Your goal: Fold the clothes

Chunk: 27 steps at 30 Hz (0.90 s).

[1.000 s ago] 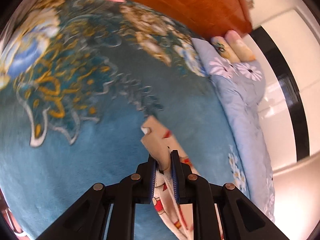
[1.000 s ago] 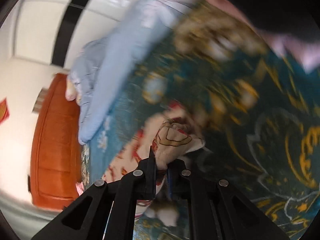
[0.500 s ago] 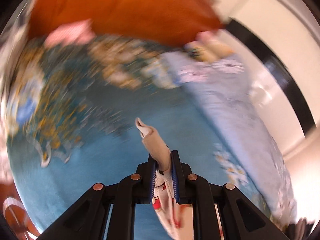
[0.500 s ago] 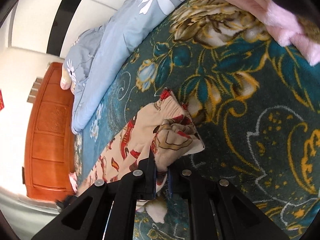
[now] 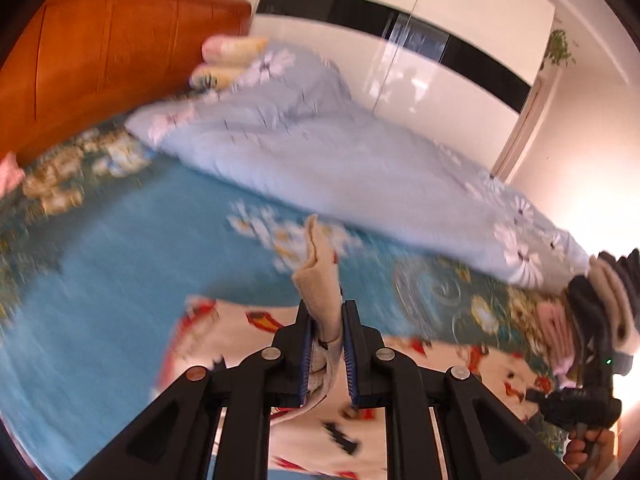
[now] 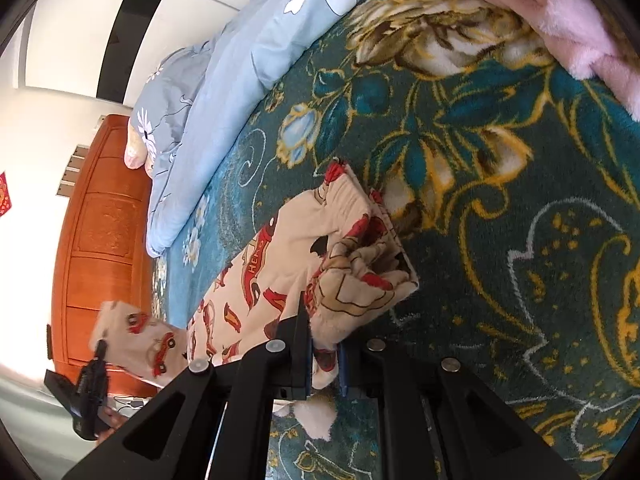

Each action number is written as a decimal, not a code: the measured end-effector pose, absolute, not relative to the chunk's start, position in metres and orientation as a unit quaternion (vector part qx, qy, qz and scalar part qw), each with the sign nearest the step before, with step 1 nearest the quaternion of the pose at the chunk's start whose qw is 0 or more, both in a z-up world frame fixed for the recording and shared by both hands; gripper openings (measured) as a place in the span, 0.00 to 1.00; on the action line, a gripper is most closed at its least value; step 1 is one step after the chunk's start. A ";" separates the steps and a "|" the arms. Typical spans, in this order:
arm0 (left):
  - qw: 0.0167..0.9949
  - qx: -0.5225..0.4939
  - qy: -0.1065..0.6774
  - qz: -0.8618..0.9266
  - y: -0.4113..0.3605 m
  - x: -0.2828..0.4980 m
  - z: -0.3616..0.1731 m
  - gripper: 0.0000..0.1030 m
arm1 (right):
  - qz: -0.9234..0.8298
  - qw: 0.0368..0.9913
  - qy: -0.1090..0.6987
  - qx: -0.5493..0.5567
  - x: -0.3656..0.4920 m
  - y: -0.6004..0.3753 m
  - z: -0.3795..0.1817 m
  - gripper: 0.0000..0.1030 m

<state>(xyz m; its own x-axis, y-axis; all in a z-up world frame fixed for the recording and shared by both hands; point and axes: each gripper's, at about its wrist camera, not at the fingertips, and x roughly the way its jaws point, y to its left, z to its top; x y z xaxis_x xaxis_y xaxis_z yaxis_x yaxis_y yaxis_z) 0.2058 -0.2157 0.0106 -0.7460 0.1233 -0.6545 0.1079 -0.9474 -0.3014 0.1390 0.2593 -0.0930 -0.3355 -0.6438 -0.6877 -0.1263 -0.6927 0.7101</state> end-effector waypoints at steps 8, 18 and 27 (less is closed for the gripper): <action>0.016 -0.410 -0.085 0.908 -0.137 0.206 -0.036 0.15 | -0.729 0.190 -0.361 0.549 0.140 0.263 -0.097 0.11; 0.040 -0.456 -0.096 0.884 -0.124 0.202 -0.058 0.40 | -0.727 0.195 -0.362 0.550 0.141 0.265 -0.098 0.11; 0.068 -0.470 -0.168 0.864 -0.137 0.221 -0.067 0.54 | -0.727 0.186 -0.356 0.556 0.145 0.269 -0.093 0.12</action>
